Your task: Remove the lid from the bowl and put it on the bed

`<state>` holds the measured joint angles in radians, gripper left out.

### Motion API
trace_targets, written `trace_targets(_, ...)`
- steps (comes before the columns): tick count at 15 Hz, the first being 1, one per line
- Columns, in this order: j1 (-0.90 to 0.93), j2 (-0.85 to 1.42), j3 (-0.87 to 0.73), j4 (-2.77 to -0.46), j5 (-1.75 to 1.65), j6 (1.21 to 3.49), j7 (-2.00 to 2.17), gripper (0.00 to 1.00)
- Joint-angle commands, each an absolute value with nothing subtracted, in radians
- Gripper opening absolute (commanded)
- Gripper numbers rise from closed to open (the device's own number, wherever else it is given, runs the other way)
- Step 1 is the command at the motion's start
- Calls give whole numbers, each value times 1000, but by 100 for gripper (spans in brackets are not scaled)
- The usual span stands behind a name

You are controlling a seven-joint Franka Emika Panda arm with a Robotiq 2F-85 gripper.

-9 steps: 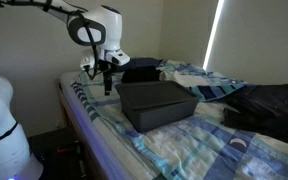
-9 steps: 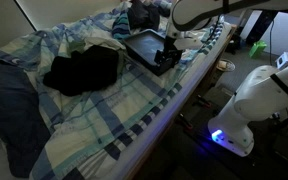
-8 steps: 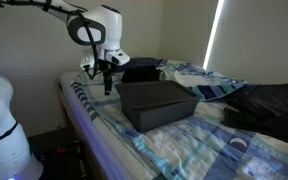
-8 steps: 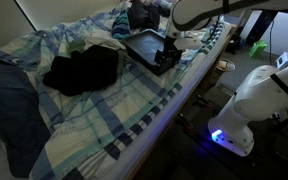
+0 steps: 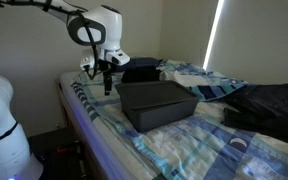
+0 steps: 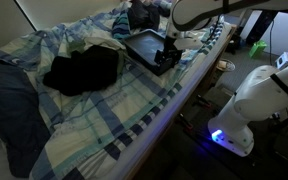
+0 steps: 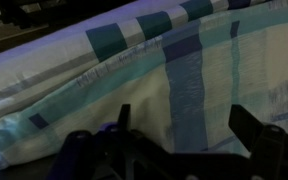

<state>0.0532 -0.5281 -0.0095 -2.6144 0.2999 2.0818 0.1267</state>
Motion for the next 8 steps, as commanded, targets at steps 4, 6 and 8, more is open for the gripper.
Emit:
trace_targets(4, 57, -535, 19, -2659, 395, 2059, 220, 100)
trace_targets(6, 56, -544, 16, -2668, 439, 2024, 250, 100)
trace_targets(8, 47, -552, 14, -2668, 470, 1990, 286, 100)
